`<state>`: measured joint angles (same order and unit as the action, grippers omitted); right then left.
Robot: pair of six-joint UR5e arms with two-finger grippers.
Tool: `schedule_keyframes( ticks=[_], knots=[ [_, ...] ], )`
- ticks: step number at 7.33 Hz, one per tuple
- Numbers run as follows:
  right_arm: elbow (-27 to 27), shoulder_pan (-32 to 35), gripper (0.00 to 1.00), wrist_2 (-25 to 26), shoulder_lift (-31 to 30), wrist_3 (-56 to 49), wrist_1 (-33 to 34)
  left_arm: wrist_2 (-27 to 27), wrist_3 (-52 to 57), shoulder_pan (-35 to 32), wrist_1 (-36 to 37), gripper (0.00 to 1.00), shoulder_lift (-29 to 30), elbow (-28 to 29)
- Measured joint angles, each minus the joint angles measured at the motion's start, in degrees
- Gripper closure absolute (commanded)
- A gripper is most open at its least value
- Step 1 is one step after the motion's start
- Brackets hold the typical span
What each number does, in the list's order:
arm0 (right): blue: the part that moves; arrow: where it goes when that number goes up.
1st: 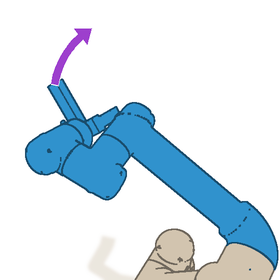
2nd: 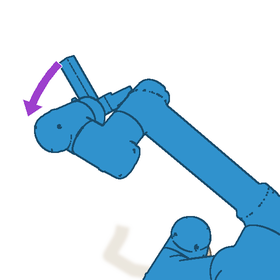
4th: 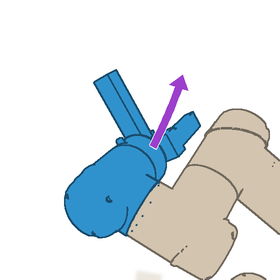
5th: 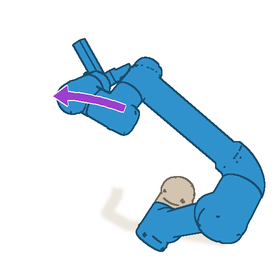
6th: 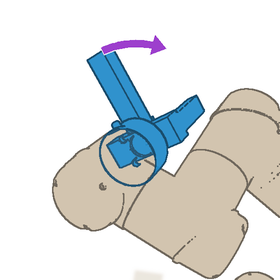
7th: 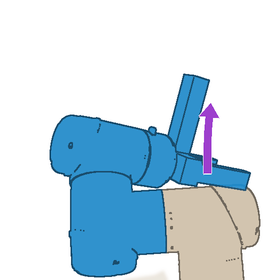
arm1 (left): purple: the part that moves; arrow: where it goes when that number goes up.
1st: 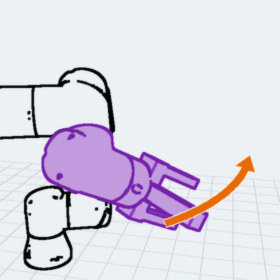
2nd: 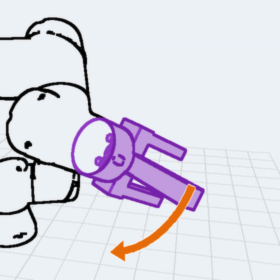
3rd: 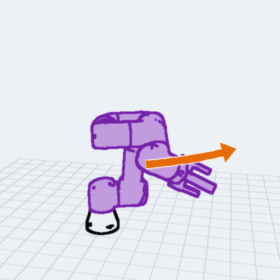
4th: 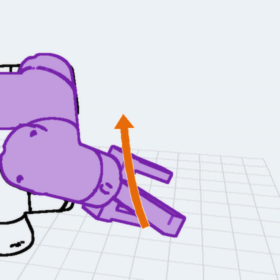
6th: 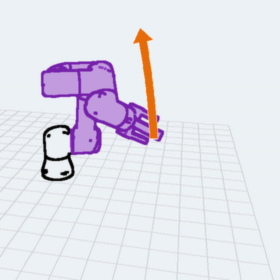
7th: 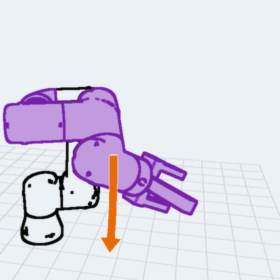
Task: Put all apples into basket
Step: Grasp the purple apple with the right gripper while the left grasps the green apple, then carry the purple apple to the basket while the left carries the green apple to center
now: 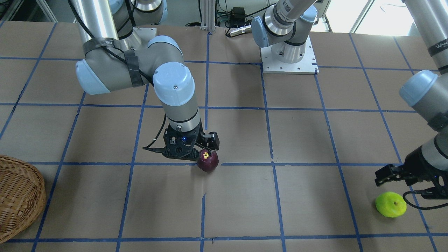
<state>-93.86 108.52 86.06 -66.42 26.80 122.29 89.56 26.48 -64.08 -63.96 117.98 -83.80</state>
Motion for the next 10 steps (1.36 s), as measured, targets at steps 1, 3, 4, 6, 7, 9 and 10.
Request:
schedule_keyframes(
  ticks=[1,3,4,6,7,9,10],
  knots=[
    [-1.1,0.7,0.0,0.2,1.0,1.3,2.0,0.0,1.4,1.3,2.4,0.0,2.2,1.0],
    [-1.8,1.8,0.0,0.2,4.2,3.5,7.3,-0.1,2.7,2.0,7.0,0.0,6.9,2.2],
    [-2.0,2.1,0.0,0.2,5.0,3.8,8.7,-0.1,2.9,2.1,8.8,0.0,8.9,2.6],
    [-2.8,2.2,0.14,0.3,6.5,3.7,9.7,-0.3,2.8,2.1,9.9,0.0,11.8,3.2],
    [-3.7,2.2,0.88,-0.3,7.3,3.7,11.0,-0.3,2.8,2.1,10.1,0.12,12.8,3.4],
    [-4.5,1.7,1.0,-2.9,7.2,3.5,13.3,-0.3,3.0,1.8,9.7,0.48,12.9,3.7],
    [-3.5,0.5,1.0,-3.9,6.3,2.4,12.7,-0.2,2.9,1.3,8.1,0.49,11.6,3.5]
  ],
)
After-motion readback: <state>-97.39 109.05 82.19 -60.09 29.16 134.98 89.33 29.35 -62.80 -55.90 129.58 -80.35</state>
